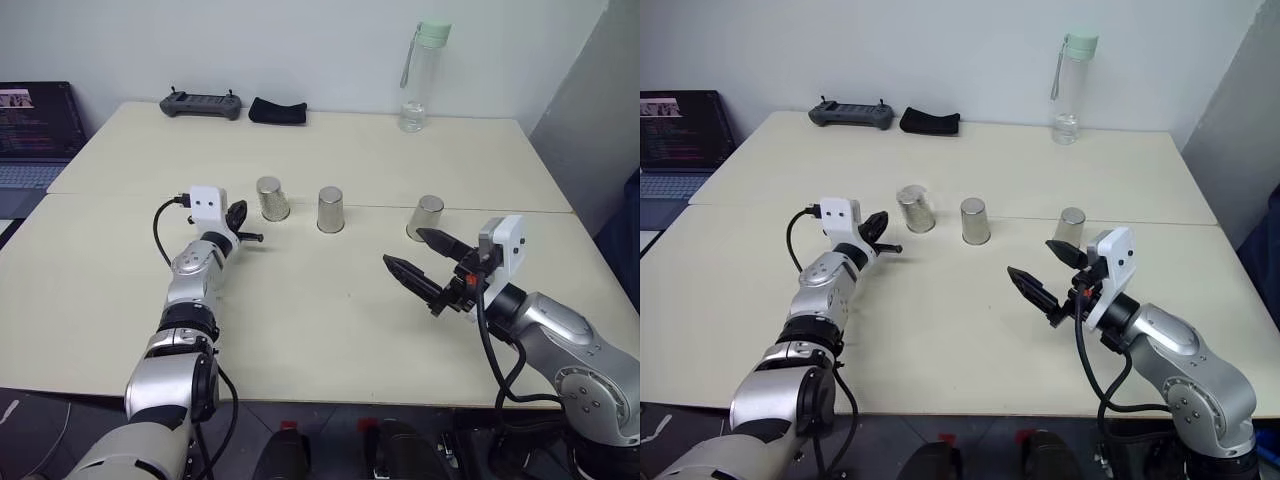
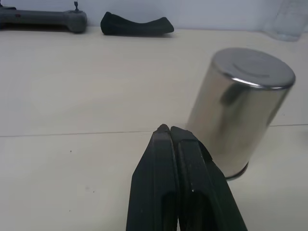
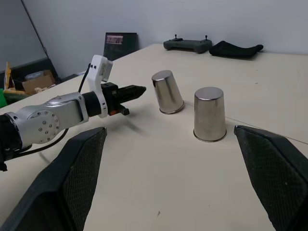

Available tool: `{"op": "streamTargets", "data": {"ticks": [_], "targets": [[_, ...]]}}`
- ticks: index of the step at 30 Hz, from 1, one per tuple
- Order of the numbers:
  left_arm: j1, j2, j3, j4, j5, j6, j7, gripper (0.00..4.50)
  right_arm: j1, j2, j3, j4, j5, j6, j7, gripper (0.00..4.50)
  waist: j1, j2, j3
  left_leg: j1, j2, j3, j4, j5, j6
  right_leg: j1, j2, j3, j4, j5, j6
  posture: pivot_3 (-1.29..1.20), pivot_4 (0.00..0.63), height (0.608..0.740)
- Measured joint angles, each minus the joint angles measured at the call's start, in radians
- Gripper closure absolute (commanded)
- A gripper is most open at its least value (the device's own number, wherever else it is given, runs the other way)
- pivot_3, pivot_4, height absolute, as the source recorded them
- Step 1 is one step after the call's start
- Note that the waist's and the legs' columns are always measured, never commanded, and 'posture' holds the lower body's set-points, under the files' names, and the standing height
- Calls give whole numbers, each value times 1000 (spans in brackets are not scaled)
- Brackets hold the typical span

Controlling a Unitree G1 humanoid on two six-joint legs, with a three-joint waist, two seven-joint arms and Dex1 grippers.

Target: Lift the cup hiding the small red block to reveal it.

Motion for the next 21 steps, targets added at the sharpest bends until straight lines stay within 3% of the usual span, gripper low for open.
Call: {"op": "streamTargets", "data": {"ticks": [11,15,21], "targets": [[23,-20,-3,-73,-2,32,-20,2031,2,0,1,0,-6,0,1,0,0,0,0,0,0,0,0,0,0,0,0,0,0,0,0,0,150,740],[30,-46,-28,-75,4,37,-48,1031,2,0,1,0,-7,0,-1,0,0,0,0,0,0,0,0,0,0,0,0,0,0,0,0,0,150,740],[-12,-51,-42,-3,18,34,-57,55,9,-1,1,0,-9,0,-5,0,0,0,0,0,0,0,0,0,0,0,1,0,0,0,0,0,150,740]]}}
